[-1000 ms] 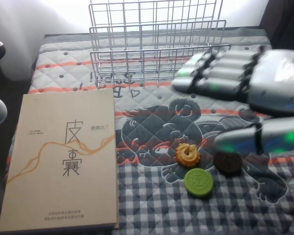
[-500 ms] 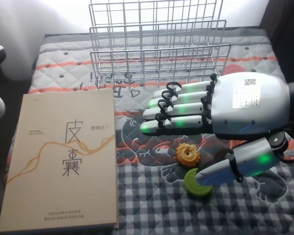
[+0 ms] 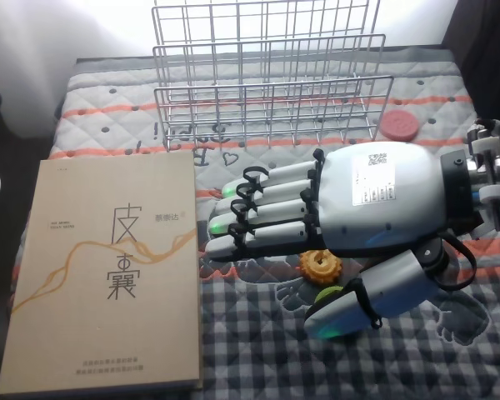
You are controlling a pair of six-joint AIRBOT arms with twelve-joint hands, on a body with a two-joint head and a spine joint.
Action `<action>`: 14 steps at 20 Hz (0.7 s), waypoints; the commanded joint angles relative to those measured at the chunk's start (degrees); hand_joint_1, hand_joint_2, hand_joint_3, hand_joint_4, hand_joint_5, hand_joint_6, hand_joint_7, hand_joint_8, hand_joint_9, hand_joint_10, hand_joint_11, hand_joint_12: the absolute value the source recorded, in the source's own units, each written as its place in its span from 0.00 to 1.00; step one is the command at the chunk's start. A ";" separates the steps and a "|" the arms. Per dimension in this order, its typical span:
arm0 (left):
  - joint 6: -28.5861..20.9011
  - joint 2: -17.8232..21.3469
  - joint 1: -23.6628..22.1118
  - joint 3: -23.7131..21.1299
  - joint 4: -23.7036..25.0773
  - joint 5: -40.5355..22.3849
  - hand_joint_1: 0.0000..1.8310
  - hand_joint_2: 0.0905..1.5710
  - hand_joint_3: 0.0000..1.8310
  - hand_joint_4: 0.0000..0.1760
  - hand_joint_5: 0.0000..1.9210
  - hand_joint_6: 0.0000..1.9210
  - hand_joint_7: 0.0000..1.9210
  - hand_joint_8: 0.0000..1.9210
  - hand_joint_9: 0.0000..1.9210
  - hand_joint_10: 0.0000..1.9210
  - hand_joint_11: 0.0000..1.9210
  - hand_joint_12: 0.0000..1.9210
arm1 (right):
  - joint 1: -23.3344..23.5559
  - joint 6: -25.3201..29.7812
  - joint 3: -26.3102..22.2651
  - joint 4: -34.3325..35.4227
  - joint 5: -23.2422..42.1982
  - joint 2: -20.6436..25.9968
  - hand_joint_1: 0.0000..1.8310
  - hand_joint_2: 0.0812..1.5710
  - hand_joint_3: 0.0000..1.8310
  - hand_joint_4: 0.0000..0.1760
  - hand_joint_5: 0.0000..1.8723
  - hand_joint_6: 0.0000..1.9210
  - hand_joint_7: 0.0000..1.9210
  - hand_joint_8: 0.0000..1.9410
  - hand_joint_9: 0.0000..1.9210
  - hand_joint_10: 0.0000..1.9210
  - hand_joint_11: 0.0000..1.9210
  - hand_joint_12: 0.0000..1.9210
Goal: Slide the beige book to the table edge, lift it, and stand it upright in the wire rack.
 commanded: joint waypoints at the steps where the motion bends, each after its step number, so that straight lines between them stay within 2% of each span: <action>1: -0.44 0.42 -0.19 0.28 -0.90 -7.33 0.05 0.64 0.00 1.00 0.00 0.00 0.00 0.00 0.00 0.00 0.00 0.00 | 0.71 0.43 0.06 2.69 3.82 -0.48 0.00 0.79 0.00 0.00 0.00 0.00 0.00 0.00 0.00 0.00 0.00 0.00; 5: -0.44 0.40 -0.18 0.05 -0.69 -7.79 0.04 0.65 0.00 1.00 0.00 0.00 0.00 0.00 0.00 0.00 0.00 0.00 | 0.27 1.76 0.89 1.41 3.82 -1.58 0.00 0.80 0.00 0.00 0.00 0.00 0.00 0.00 0.00 0.00 0.00 0.00; 8: -0.44 0.54 -0.17 0.00 -0.18 -8.57 0.04 0.65 0.00 1.00 0.01 0.00 0.00 0.00 0.00 0.00 0.00 0.00 | -0.10 4.72 3.06 -0.55 3.76 -3.62 0.00 0.80 0.00 0.00 0.00 0.00 0.00 0.00 0.00 0.00 0.00 0.00; 14: -0.44 0.42 -0.18 0.06 -0.05 -8.72 0.04 0.65 0.00 1.00 0.01 0.00 0.00 0.00 0.00 0.00 0.00 0.00 | 0.11 5.22 5.01 -1.49 3.02 -6.31 0.00 0.82 0.01 0.00 0.01 0.00 0.00 0.00 0.00 0.00 0.00 0.00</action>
